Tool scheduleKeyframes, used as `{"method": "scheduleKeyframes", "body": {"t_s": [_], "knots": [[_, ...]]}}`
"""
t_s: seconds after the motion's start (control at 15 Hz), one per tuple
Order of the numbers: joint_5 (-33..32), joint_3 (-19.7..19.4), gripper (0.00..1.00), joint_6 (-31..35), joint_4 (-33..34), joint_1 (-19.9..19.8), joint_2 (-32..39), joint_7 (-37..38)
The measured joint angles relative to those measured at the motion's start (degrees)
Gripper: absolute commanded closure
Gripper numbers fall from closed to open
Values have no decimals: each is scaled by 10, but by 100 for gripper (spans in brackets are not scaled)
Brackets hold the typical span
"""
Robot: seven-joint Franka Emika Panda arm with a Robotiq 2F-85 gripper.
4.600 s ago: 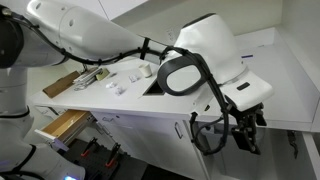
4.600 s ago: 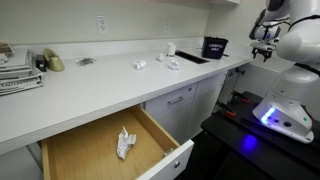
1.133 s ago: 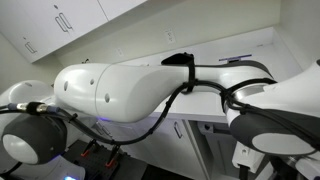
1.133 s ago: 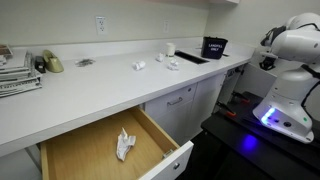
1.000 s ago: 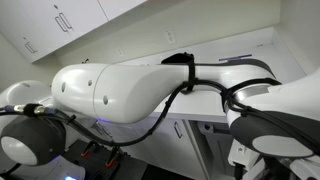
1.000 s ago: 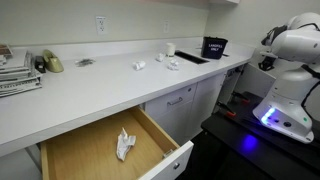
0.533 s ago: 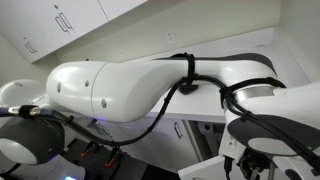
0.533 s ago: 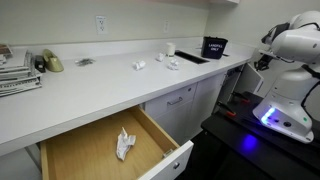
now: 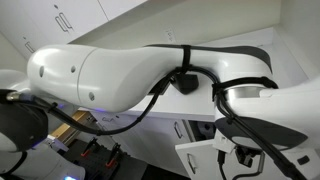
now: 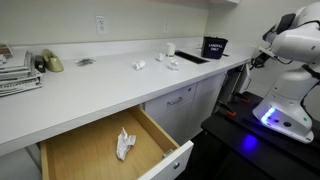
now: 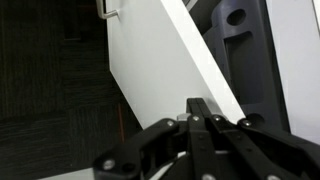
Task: Close the cabinet door on the far right
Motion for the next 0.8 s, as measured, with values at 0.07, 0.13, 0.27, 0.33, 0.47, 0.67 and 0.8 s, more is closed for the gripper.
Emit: {"method": "scheduleKeyframes", "body": {"t_s": [0.07,0.13,0.27,0.33,0.47,0.67,0.8], "knots": [[6,4,100,18,-22,1,-11,-8],[9,7,100,38,-45,4,-22,-17],[20,11,100,79,-90,9,-43,-34],[27,13,100,100,-114,12,-54,-43],[38,16,100,141,-159,20,-74,-62],[54,19,100,203,-227,35,-105,-89],[73,21,100,248,-275,44,-128,-112]]}}
